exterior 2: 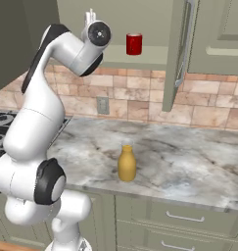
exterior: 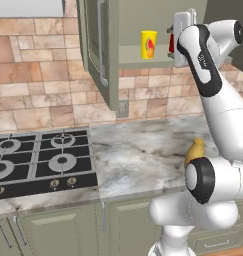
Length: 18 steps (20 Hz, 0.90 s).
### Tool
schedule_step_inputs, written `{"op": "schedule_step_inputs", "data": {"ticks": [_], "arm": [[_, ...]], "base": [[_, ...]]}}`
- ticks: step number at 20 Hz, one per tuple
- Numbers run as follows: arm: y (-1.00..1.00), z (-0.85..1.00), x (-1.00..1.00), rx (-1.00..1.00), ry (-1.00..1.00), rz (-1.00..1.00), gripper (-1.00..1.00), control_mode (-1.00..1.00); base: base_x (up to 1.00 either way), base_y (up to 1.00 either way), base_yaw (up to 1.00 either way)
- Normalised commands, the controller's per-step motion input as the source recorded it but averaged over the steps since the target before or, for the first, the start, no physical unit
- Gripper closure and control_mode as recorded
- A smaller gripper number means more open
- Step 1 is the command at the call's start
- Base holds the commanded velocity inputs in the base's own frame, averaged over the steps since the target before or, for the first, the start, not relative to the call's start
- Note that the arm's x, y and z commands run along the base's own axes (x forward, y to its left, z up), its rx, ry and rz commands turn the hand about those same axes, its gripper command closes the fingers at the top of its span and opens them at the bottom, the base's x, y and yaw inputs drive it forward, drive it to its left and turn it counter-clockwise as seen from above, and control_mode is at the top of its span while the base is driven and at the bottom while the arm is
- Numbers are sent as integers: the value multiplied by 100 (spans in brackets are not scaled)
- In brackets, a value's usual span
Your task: There is a tray on the dining counter. Grab the cup, mug, and pitcher and place them on the tray. The pitcher may be placed next to the tray if it cannot fit the tray.
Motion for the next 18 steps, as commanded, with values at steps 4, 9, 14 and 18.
{"op": "schedule_step_inputs", "data": {"ticks": [4,9,14,18], "arm": [[8,0,32,0,0,4,-100,-100],[4,0,34,0,0,3,-100,-100],[0,0,39,0,0,0,-100,-100],[0,0,29,0,0,0,-100,-100]], "base": [[0,0,0],[0,0,0],[0,0,0],[0,0,0]]}}
